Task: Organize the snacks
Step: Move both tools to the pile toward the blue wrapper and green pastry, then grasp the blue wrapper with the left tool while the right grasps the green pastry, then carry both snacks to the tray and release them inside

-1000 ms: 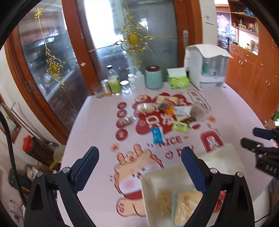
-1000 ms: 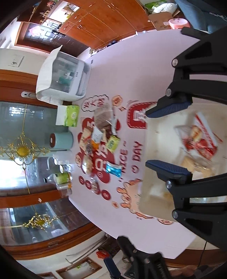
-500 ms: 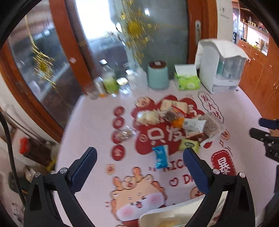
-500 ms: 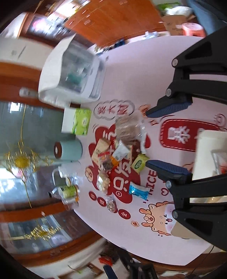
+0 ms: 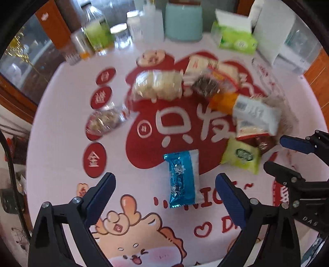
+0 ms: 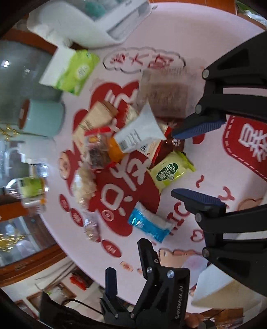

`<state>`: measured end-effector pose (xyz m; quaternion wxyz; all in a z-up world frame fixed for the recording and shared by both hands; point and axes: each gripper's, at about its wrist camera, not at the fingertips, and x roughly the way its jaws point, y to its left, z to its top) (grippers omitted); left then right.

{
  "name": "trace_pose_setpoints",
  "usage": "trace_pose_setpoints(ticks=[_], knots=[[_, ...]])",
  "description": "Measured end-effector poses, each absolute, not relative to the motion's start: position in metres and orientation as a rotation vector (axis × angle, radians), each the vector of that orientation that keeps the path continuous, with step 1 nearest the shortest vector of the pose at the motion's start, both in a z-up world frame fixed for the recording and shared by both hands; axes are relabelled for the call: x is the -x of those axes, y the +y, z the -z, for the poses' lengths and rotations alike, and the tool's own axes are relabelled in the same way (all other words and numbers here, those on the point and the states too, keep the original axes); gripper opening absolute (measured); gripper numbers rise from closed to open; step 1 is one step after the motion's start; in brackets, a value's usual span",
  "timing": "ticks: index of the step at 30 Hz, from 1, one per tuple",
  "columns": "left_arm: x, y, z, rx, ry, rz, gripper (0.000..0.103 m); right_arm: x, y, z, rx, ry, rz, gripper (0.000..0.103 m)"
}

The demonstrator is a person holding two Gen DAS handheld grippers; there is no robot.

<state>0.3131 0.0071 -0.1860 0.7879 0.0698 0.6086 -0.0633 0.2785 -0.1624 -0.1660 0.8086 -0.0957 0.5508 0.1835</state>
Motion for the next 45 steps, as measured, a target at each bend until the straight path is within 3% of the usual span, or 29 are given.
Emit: trace_pose_setpoints(ticks=[8, 12, 17, 19, 21, 27, 45], knots=[[-0.321, 0.004, 0.226, -0.138, 1.394, 0.162, 0.091, -0.295, -0.145, 0.214, 0.251, 1.236, -0.426, 0.051], [-0.323, 0.0, 0.241, -0.136, 1.43, 0.179, 0.078, -0.301, -0.142, 0.22, 0.235, 1.228, -0.429, 0.051], [-0.323, 0.001, 0.25, -0.133, 1.434, 0.182, 0.071, -0.302, -0.132, 0.228, 0.265, 1.252, -0.469, 0.041], [-0.322, 0.0, 0.248, -0.137, 1.423, 0.191, 0.061, -0.299, -0.127, 0.229, 0.294, 1.238, -0.467, 0.04], [-0.321, 0.0, 0.244, -0.143, 1.415, 0.199, 0.03, -0.298, -0.126, 0.228, 0.289, 1.237, -0.466, 0.039], [-0.316, 0.001, 0.228, -0.142, 1.395, 0.18, 0.028, -0.295, -0.134, 0.221, 0.232, 1.243, -0.437, 0.036], [-0.204, -0.005, 0.05, -0.257, 1.038, 0.298, 0.028, -0.204, -0.168, 0.096, 0.134, 1.054, -0.288, 0.036]])
